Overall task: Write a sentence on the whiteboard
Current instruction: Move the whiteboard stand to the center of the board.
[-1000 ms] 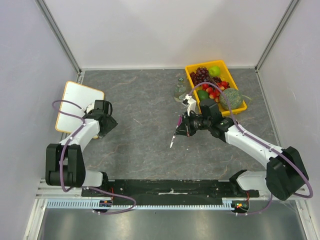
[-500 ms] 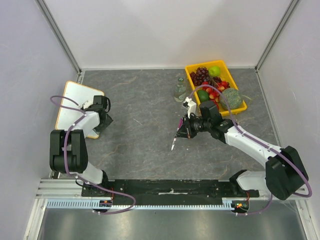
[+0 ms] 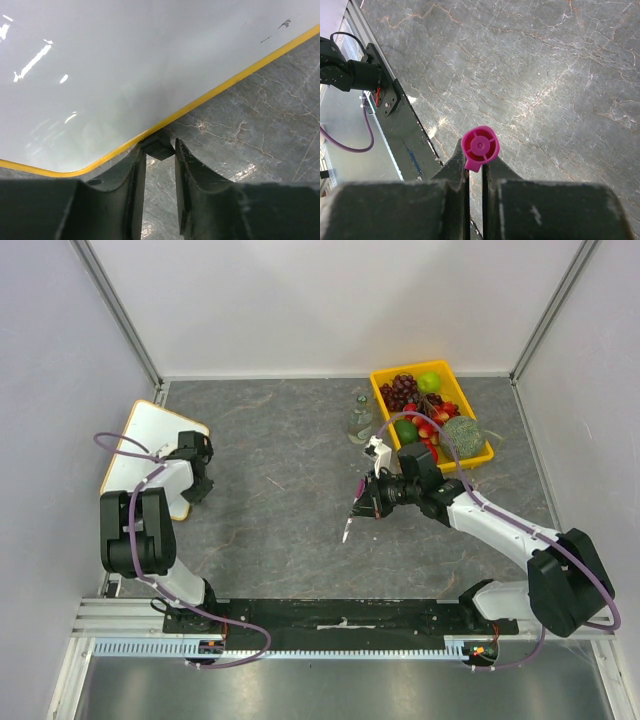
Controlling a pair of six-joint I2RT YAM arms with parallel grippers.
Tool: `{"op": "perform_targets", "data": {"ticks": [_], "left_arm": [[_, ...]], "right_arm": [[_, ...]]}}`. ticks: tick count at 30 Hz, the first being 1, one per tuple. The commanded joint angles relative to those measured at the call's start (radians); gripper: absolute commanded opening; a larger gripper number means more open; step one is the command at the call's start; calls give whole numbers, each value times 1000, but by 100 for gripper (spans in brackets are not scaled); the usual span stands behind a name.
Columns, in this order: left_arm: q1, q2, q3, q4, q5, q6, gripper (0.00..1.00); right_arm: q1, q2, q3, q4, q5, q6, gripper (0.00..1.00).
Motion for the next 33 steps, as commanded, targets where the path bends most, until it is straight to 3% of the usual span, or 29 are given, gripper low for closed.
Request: {"op": "perform_targets", "data": {"ticks": [1, 2, 4, 5, 11, 24, 33], "left_arm": [[11, 14, 28, 44, -23, 47, 28], [11, 13, 25, 53, -8, 56, 24], [11, 11, 20, 62, 15, 64, 5], [11, 10, 16, 67, 27, 70, 2], [7, -43, -47, 97, 69, 102, 2], [-64, -291, -277, 176, 328, 111, 2], [-324, -331, -268, 103, 321, 41, 2]], "right_arm": [[-4, 9, -6, 48, -25, -6, 0], [-3, 11, -6, 46, -25, -7, 0], [-3, 12, -3, 48, -26, -6, 0], [-3, 12, -1, 48, -26, -6, 0], [-3, 11, 2, 48, -17, 3, 0], [-16, -38, 42, 39, 26, 48, 0], [-23, -109, 83, 23, 66, 86, 0]]}}
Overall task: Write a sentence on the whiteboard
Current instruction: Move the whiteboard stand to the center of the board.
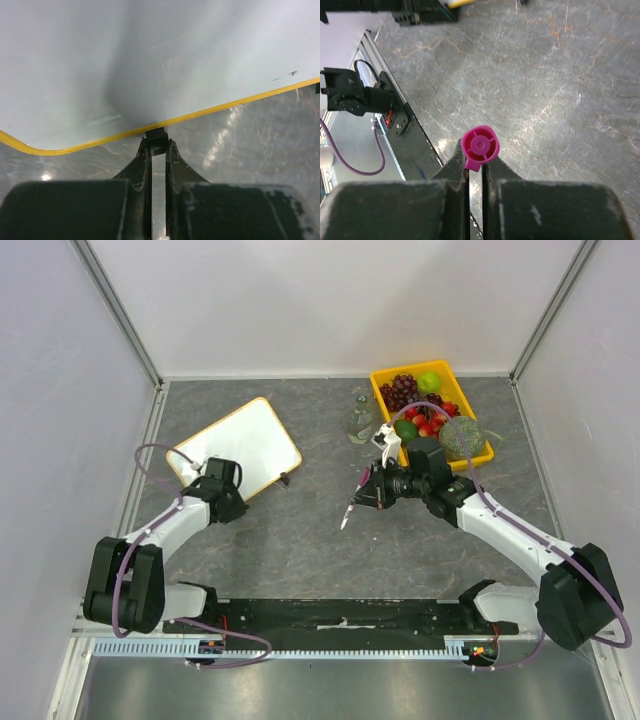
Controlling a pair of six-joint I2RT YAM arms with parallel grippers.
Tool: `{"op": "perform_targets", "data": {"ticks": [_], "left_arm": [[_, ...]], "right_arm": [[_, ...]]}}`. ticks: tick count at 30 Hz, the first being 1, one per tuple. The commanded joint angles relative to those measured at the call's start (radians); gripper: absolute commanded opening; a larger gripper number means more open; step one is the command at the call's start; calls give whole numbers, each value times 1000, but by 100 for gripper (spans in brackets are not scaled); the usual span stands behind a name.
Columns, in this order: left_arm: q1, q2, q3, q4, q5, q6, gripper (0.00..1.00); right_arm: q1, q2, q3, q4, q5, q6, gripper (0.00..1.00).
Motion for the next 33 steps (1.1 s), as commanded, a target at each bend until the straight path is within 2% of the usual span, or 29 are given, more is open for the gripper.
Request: {"op": "perform_targets", "data": {"ticks": [1, 13, 33], "left_arm": [[-102, -14, 9, -19, 49, -46, 2], [-438, 48, 9, -53, -23, -216, 2], [-812, 110, 84, -157, -112, -451, 2]], "right_arm": [[-8, -58, 66, 16, 41, 26, 0], [-48, -123, 119, -12, 114, 34, 0], [-66, -175, 103, -24, 150, 40, 0]]}}
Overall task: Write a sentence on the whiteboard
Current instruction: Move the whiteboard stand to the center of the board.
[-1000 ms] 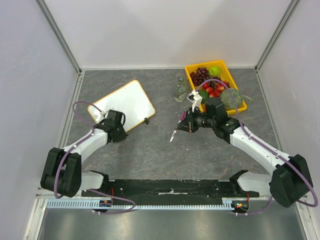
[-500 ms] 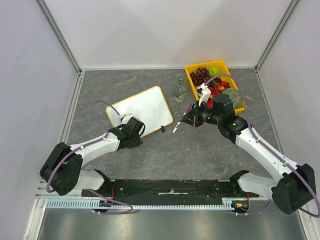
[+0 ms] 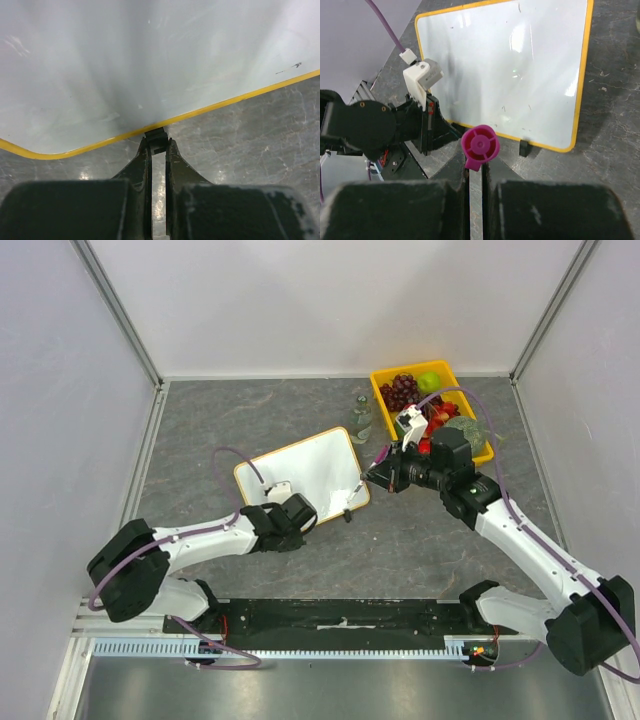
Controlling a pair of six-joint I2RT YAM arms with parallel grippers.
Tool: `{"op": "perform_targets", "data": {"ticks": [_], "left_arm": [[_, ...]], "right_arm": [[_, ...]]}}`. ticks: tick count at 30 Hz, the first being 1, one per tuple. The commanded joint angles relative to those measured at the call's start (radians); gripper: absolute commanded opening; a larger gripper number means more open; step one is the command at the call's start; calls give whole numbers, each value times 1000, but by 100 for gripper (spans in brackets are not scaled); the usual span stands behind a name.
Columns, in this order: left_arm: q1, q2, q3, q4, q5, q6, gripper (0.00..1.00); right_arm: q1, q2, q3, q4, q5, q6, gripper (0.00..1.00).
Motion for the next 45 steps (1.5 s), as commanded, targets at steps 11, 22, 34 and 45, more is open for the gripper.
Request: {"op": "perform_targets", "data": {"ticks": [11, 22, 34, 45], "left_arm": [[-291, 175, 166, -180, -8, -215, 2], [-429, 226, 199, -227, -8, -309, 2], [-490, 269, 232, -283, -17, -338, 2], [-494, 224, 171, -321, -69, -392, 2]], "right_arm": [[-12, -62, 9, 0, 38, 2, 0], [-15, -85, 5, -19, 52, -3, 0], [-18, -86, 5, -25, 48, -6, 0], [-16, -91, 9, -29, 40, -7, 0]]}}
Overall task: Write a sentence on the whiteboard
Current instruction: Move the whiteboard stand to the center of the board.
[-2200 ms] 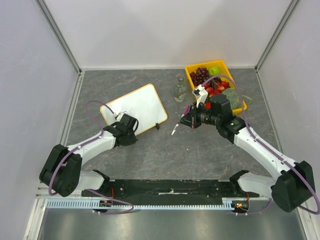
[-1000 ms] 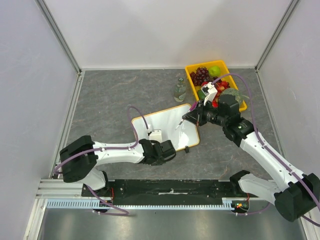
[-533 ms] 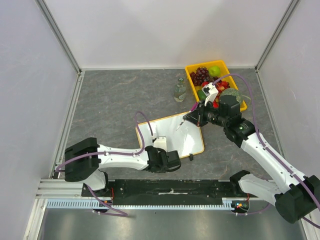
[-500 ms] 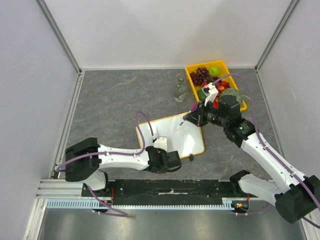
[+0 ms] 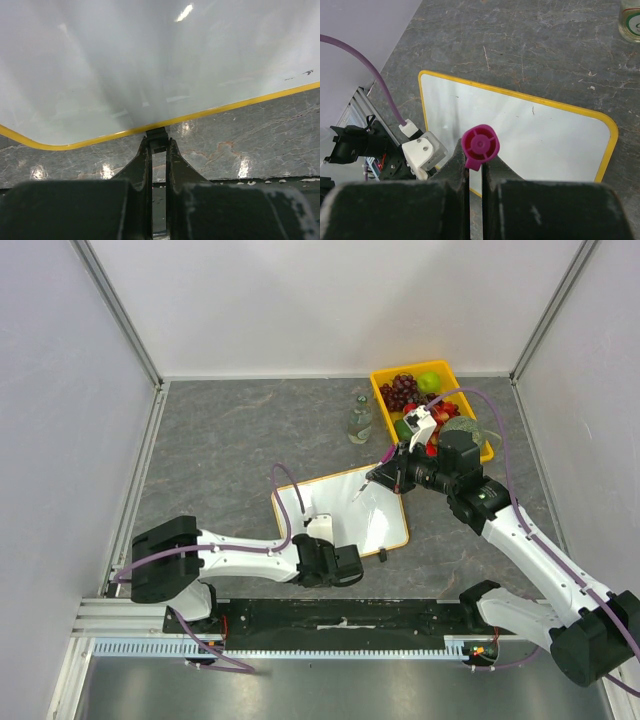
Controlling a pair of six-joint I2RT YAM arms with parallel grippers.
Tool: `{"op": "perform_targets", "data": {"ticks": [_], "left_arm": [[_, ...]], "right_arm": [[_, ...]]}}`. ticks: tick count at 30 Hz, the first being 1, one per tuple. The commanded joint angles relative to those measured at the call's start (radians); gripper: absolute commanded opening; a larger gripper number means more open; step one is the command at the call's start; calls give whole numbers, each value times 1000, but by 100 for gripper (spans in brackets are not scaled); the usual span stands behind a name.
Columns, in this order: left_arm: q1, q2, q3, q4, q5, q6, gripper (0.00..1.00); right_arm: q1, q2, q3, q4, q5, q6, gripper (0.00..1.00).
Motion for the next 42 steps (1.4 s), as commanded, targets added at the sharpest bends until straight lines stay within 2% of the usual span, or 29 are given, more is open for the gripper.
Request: {"op": "perform_targets", "data": {"ticks": [1, 7, 13, 25, 33, 35, 36, 40, 41, 42], "left_arm": [[-28, 0, -60, -99, 31, -52, 2], [-19, 35, -8, -132, -34, 55, 2], [-17, 64, 4, -119, -29, 166, 2], [-16, -72, -91, -91, 3, 206, 2], [-16, -85, -63, -37, 31, 256, 3], [-19, -83, -53, -31, 41, 267, 7], [-19, -88, -49, -27, 44, 270, 13], [-22, -135, -37, -27, 60, 293, 51], [-22, -152, -33, -27, 63, 304, 57], [-23, -170, -28, -27, 67, 313, 59]], "right_arm": [[-7, -24, 11, 16, 6, -8, 0], [-5, -27, 8, 13, 6, -6, 0], [-5, -31, 8, 10, 6, -6, 0], [-4, -27, 1, 6, 2, -9, 0], [-5, -31, -6, 6, 1, -6, 0], [-5, -39, -4, 6, 2, -5, 0], [-4, -42, -4, 5, 6, -5, 0], [-5, -56, 2, -1, 1, -3, 0], [-5, -61, 2, 0, -4, -5, 0], [-7, -67, 1, 0, -5, -5, 0]]}}
